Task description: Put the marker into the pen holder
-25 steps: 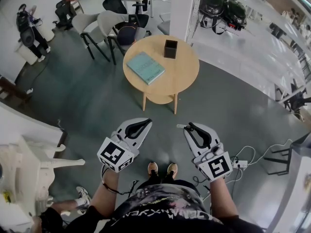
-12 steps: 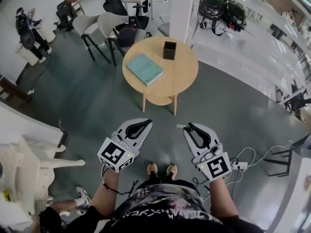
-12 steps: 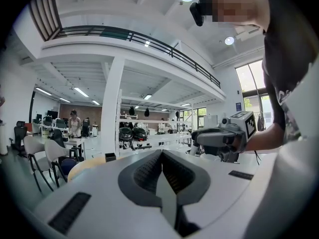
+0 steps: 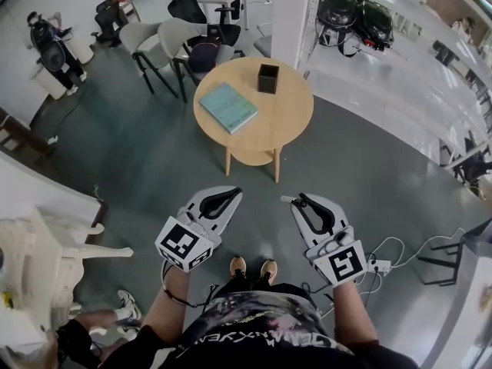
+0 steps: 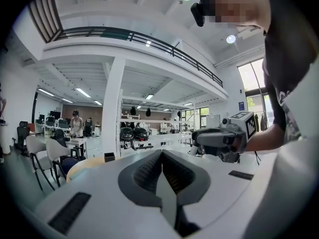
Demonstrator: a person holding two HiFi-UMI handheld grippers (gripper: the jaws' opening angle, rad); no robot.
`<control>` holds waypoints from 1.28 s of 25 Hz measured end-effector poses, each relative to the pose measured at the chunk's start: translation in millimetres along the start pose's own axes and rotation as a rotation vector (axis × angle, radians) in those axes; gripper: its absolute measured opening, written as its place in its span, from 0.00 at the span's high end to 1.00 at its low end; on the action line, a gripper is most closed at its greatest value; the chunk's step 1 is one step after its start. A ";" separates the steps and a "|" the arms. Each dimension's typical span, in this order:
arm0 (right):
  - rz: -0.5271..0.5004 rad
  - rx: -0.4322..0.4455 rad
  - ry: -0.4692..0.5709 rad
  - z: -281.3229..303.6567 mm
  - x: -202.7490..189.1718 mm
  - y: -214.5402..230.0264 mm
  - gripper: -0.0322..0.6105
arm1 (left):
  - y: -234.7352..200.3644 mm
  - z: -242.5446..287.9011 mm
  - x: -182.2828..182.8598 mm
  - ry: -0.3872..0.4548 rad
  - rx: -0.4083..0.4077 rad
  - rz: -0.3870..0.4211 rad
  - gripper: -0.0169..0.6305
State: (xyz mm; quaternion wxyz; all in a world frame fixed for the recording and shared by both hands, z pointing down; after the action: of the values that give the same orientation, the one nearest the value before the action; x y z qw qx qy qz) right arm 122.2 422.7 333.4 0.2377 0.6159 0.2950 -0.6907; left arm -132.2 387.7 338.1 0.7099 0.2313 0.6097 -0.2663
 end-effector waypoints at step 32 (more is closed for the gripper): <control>-0.034 0.006 0.033 -13.9 -28.0 39.2 0.83 | 18.5 48.6 -9.3 0.025 0.007 0.052 0.94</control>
State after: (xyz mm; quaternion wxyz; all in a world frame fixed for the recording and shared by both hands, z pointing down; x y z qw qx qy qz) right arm 162.8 403.5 355.8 0.2193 0.6229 0.3072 -0.6852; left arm -85.0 370.7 354.7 0.7083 0.2527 0.6112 -0.2468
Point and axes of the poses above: the fingertips, and each gripper's own axes: z forward along the fingers, y to its right, x out of its top, the point moved 10 cm from there along -z, backward along the fingers, and after that the axes turned 3 degrees about x, right-handed, at the moved point
